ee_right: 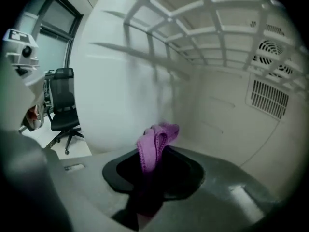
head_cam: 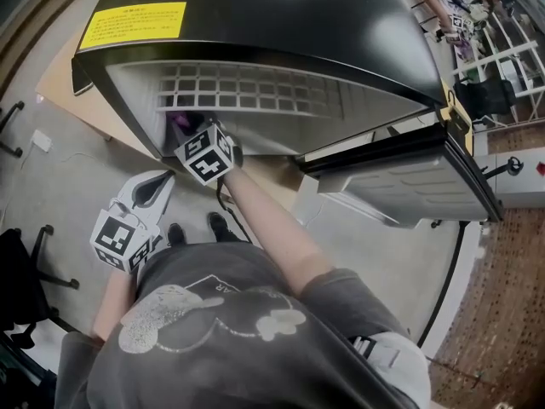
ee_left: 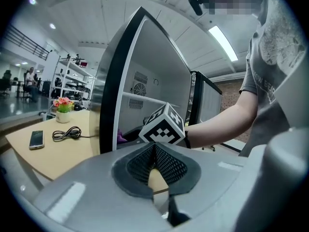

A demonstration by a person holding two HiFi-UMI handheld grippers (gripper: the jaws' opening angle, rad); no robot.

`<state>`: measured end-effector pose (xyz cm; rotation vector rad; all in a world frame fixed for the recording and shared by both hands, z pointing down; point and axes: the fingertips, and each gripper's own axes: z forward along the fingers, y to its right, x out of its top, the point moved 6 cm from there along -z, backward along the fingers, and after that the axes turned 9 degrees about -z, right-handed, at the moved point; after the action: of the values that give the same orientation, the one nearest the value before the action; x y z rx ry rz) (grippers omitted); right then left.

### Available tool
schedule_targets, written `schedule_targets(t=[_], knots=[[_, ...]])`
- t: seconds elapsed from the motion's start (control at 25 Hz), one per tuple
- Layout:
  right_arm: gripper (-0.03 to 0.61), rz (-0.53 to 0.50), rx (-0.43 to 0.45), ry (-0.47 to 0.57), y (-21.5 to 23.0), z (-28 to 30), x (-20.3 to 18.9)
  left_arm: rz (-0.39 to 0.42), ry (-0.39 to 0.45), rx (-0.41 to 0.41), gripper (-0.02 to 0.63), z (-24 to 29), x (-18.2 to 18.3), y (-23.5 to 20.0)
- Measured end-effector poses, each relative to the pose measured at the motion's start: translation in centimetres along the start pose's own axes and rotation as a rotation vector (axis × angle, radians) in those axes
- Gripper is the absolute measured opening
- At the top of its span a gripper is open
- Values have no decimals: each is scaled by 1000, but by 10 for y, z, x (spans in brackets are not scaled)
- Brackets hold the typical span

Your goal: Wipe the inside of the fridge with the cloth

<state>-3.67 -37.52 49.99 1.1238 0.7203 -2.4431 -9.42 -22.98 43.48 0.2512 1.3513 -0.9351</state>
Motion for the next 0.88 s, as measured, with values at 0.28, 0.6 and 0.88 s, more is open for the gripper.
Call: schedule_targets(t=[0.28, 0.6, 0.88], knots=[[83, 80, -91, -82, 27, -9, -28, -15, -9, -6, 17, 8, -1, -1], [83, 207, -256, -171, 70, -55, -76, 11, -14, -53, 17, 23, 3, 11], [83, 315, -428, -279, 102, -106, -124, 38, -25, -120, 17, 41, 3, 27]])
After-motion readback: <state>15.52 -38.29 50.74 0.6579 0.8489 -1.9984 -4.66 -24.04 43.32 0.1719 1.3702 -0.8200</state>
